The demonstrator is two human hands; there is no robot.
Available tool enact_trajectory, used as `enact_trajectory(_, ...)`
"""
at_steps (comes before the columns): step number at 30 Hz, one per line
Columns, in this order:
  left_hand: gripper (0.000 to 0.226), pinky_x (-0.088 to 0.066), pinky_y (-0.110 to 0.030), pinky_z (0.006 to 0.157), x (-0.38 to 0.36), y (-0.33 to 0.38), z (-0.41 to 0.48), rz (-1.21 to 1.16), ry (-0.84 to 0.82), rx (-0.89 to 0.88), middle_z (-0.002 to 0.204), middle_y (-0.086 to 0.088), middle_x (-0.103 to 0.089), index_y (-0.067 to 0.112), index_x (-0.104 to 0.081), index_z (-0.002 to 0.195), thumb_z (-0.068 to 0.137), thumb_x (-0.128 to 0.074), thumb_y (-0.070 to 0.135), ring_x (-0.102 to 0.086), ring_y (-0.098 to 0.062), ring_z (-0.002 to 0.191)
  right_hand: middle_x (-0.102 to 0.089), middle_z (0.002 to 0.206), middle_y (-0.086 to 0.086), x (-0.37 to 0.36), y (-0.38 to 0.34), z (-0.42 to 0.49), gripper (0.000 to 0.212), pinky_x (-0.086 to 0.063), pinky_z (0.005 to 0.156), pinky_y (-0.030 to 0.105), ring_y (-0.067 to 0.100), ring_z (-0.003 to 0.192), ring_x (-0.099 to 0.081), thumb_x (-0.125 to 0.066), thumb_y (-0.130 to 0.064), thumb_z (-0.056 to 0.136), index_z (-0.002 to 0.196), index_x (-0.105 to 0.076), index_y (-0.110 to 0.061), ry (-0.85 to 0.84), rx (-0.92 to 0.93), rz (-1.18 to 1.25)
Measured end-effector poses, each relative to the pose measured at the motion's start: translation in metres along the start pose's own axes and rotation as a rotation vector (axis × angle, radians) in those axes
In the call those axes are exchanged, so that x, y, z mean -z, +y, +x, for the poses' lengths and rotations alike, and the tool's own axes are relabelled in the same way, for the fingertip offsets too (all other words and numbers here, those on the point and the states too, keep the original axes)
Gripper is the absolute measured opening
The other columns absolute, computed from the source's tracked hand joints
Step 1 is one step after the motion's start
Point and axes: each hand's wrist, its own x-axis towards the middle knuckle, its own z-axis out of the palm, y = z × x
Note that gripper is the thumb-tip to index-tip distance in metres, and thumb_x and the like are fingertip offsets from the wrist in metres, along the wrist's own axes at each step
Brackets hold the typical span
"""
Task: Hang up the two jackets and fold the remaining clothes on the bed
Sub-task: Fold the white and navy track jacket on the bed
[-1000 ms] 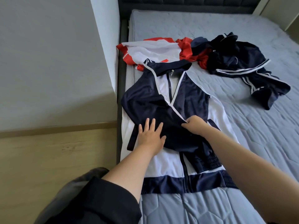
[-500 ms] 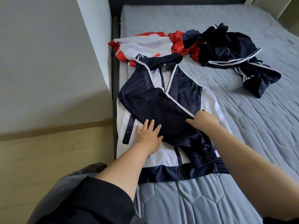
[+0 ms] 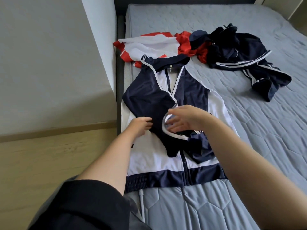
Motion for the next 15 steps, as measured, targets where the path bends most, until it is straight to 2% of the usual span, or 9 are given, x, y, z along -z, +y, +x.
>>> enact_trajectory(1,0.029,-0.045,-0.027,0.075,0.008,0.002,-0.002,-0.093,0.009,0.075,0.115,-0.011,-0.062,0.010,-0.055,0.123,0.098,-0.041,0.013,-0.063,-0.021,0.097,-0.060,0.102,0.022,-0.006,-0.001,0.001,0.024,-0.056,0.054,0.028,0.029,0.068,-0.071,-0.049,-0.019,0.098,0.116,-0.048,-0.003,-0.093,0.010,0.194)
enact_trajectory(3,0.024,-0.046,-0.027,0.066,0.021,0.004,-0.006,-0.164,0.023,0.175,0.100,-0.009,-0.064,0.012,-0.053,0.115,0.099,-0.037,0.021,-0.062,-0.018,0.077,-0.059,0.111,0.020,-0.013,0.004,0.006,0.023,-0.056,0.059,0.026,0.027,0.075,-0.071,-0.045,-0.017,0.099,0.119,-0.049,-0.005,-0.119,0.061,0.214)
enact_trajectory(4,0.025,-0.047,-0.027,0.063,0.027,0.002,-0.008,-0.160,0.021,0.206,0.093,-0.008,-0.065,0.011,-0.054,0.110,0.099,-0.037,0.026,-0.062,-0.018,0.072,-0.061,0.109,0.018,-0.015,0.008,0.009,0.021,-0.054,0.060,0.024,0.024,0.074,-0.069,-0.044,-0.016,0.099,0.114,-0.053,-0.005,-0.022,0.104,0.039)
enact_trajectory(6,0.032,-0.049,-0.028,0.059,0.030,-0.002,-0.010,-0.095,-0.001,0.246,0.087,-0.008,-0.067,0.010,-0.056,0.100,0.099,-0.038,0.037,-0.065,-0.020,0.069,-0.064,0.104,0.017,-0.011,0.017,0.011,0.025,-0.048,0.068,0.027,0.026,0.081,-0.063,-0.041,-0.015,0.098,0.104,-0.060,-0.002,0.215,0.158,-0.605)
enact_trajectory(8,0.035,-0.050,-0.029,0.059,0.027,-0.006,-0.012,-0.017,-0.031,0.246,0.086,-0.007,-0.069,0.012,-0.058,0.094,0.097,-0.041,0.042,-0.068,-0.021,0.067,-0.061,0.096,0.016,-0.009,0.029,0.015,0.029,-0.042,0.072,0.030,0.031,0.088,-0.058,-0.037,-0.014,0.098,0.096,-0.062,0.001,0.269,0.138,-1.057)
enact_trajectory(9,0.034,-0.050,-0.028,0.059,0.025,-0.007,-0.012,0.015,-0.044,0.241,0.084,-0.007,-0.070,0.013,-0.058,0.093,0.096,-0.042,0.043,-0.069,-0.020,0.066,-0.060,0.087,0.015,-0.009,0.035,0.017,0.027,-0.043,0.069,0.030,0.030,0.083,-0.058,-0.038,-0.013,0.097,0.091,-0.061,0.000,0.234,0.118,-1.059)
enact_trajectory(11,0.033,-0.051,-0.027,0.057,0.018,-0.007,-0.015,0.052,-0.074,0.242,0.077,-0.005,-0.069,0.012,-0.059,0.091,0.095,-0.045,0.043,-0.067,-0.018,0.061,-0.063,0.075,0.013,-0.013,0.045,0.015,0.019,-0.052,0.058,0.029,0.028,0.065,-0.063,-0.040,-0.006,0.095,0.091,-0.059,-0.003,0.104,0.039,-0.698)
enact_trajectory(13,0.028,-0.050,-0.025,0.051,0.012,-0.008,-0.017,0.115,-0.092,0.236,0.072,-0.003,-0.066,0.011,-0.062,0.093,0.091,-0.055,0.038,-0.063,-0.016,0.055,-0.066,0.081,0.015,-0.016,0.052,0.017,0.019,-0.055,0.053,0.026,0.025,0.062,-0.070,-0.039,-0.002,0.095,0.098,-0.058,-0.004,0.000,-0.033,-0.330)
enact_trajectory(15,0.012,-0.050,-0.023,0.046,0.008,-0.010,-0.020,0.218,-0.103,0.214,0.073,-0.003,-0.063,0.011,-0.064,0.091,0.088,-0.063,0.022,-0.060,-0.015,0.057,-0.066,0.088,0.017,-0.017,0.056,0.020,0.024,-0.054,0.051,0.024,0.023,0.064,-0.071,-0.037,0.001,0.095,0.107,-0.057,-0.001,0.051,-0.024,-0.180)
